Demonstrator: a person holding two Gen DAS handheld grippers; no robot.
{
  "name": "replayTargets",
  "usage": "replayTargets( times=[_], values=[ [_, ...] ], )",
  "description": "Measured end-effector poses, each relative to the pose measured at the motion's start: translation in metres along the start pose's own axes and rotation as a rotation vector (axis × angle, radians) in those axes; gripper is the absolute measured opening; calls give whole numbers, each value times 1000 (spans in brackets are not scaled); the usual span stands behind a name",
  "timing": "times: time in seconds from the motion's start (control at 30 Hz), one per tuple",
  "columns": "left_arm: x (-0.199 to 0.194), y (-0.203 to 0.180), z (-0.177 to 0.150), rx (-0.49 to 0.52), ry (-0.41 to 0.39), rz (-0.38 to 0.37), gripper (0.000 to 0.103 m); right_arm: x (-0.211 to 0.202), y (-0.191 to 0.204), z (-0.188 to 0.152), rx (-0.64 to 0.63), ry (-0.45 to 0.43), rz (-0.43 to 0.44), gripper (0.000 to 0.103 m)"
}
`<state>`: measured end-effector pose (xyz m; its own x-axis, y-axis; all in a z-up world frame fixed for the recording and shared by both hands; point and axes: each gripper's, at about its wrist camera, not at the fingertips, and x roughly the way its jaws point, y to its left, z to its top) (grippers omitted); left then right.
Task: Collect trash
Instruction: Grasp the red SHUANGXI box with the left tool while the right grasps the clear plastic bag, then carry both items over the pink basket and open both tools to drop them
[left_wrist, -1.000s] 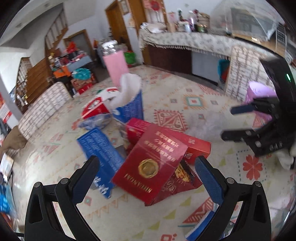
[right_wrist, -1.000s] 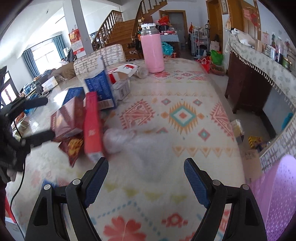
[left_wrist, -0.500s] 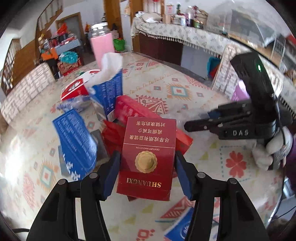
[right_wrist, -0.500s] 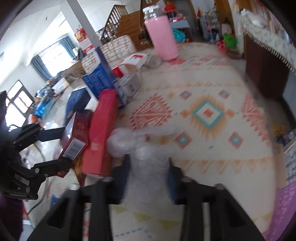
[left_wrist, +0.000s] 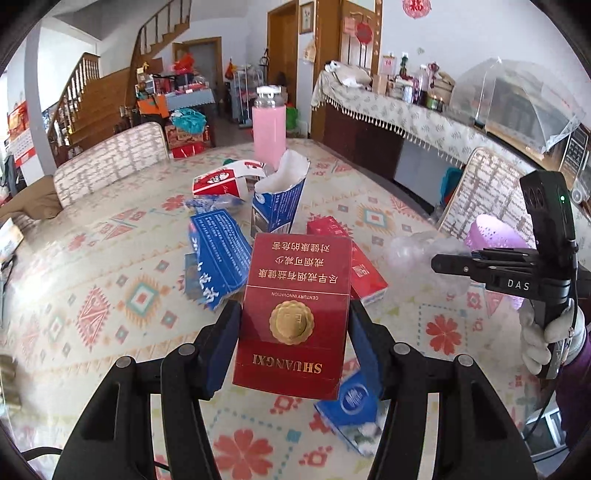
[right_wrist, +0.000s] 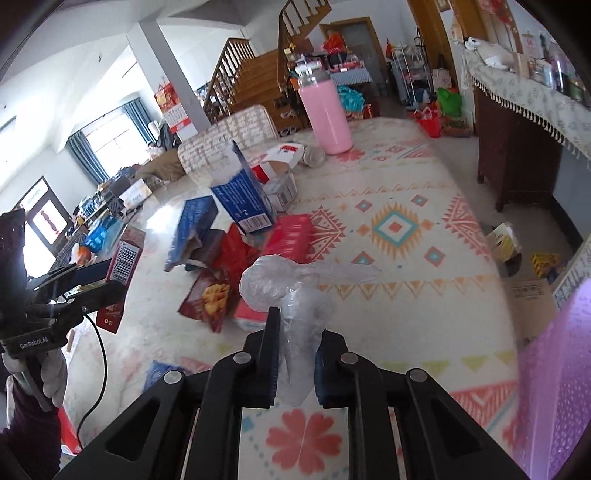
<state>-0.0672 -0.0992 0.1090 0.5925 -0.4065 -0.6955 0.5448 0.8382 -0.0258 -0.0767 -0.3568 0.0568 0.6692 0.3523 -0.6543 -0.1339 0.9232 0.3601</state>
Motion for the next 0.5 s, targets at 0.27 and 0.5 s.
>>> replayTargets(
  times=[0.27, 0.5],
  values=[
    [-37, -21, -11, 1, -53, 19, 57, -45, 12, -21, -4, -50, 0, 16],
    [-51, -53, -12, 42, -71, -8, 58, -86, 2, -42, 27, -104, -41, 16]
  ],
)
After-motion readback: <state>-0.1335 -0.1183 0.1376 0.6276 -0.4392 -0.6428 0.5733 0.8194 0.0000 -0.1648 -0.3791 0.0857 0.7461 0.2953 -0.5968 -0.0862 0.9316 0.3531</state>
